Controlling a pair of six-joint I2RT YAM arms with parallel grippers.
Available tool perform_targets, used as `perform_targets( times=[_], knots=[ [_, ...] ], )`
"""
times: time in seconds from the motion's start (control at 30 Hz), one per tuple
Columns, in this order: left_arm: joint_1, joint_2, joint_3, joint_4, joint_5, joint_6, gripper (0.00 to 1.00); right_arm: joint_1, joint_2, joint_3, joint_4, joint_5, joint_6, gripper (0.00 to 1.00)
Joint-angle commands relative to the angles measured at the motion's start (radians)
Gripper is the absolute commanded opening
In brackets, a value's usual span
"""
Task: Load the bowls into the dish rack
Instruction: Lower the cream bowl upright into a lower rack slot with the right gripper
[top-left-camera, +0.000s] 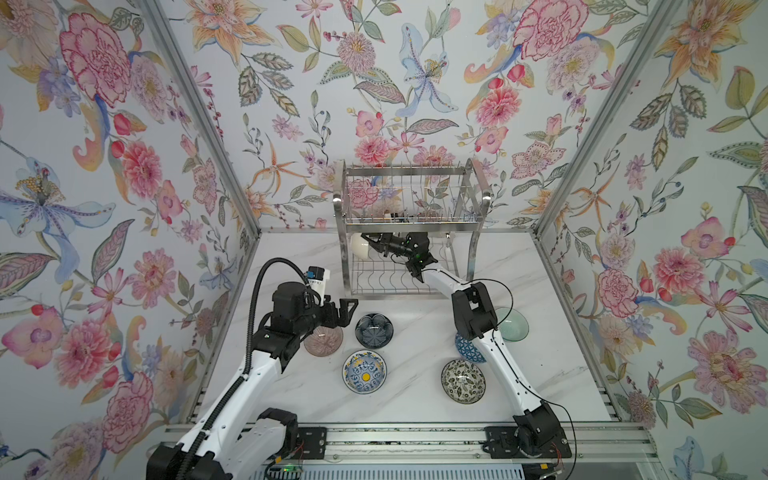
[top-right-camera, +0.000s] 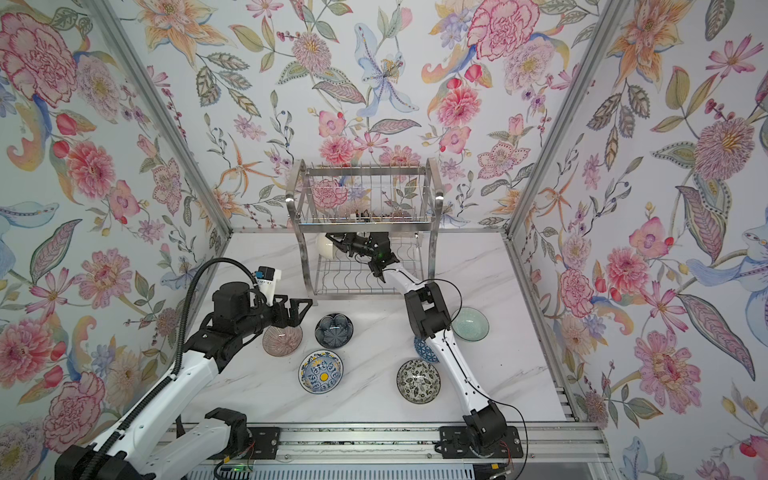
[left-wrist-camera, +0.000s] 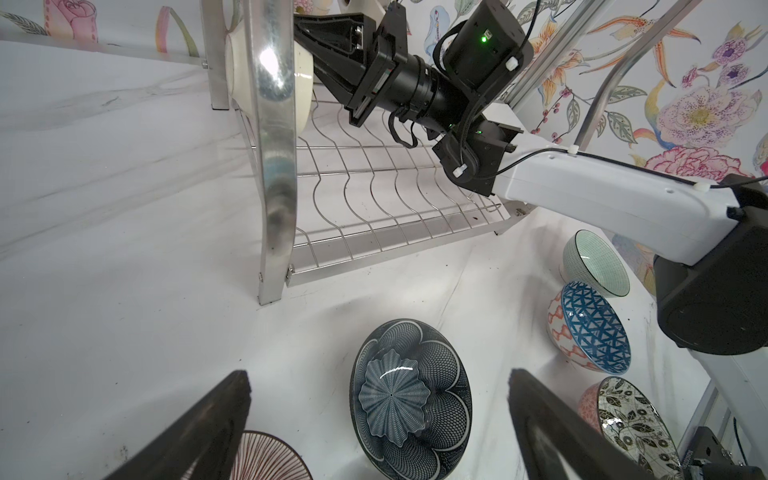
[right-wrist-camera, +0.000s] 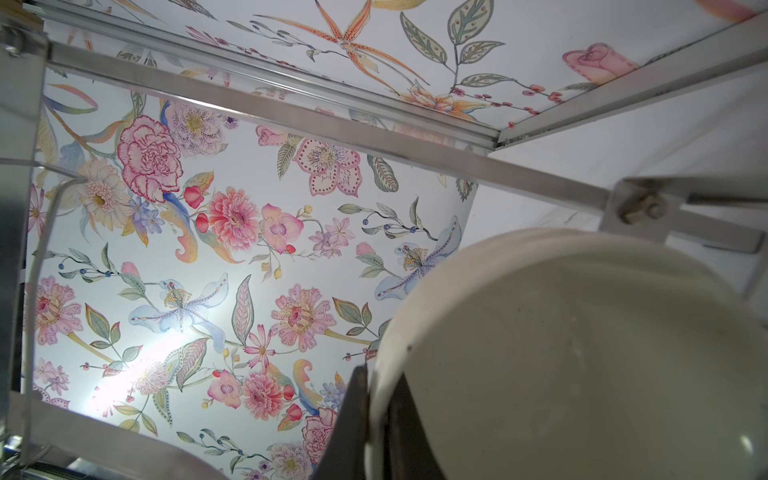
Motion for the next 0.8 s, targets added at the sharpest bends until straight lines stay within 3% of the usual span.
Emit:
perform_targets(
  times=[0.0, 0.5, 0.77],
  knots=[
    [-0.010, 0.007, -0.021, 0.017, 0.028, 0.012, 0.99, -0.002, 0.008, 0.042, 0.030, 0.017, -0.011, 0.09],
    [-0.010, 0.010, -0.023, 0.023, 0.036, 0.009, 0.99, -0.005, 0.034, 0.070, -0.032, 0.027, -0.031, 0.12],
    [-0.010, 0.005, -0.024, 0.023, 0.035, 0.009, 0.99, -0.006, 0.011, 0.068, -0.079, 0.029, -0.079, 0.22]
  ],
)
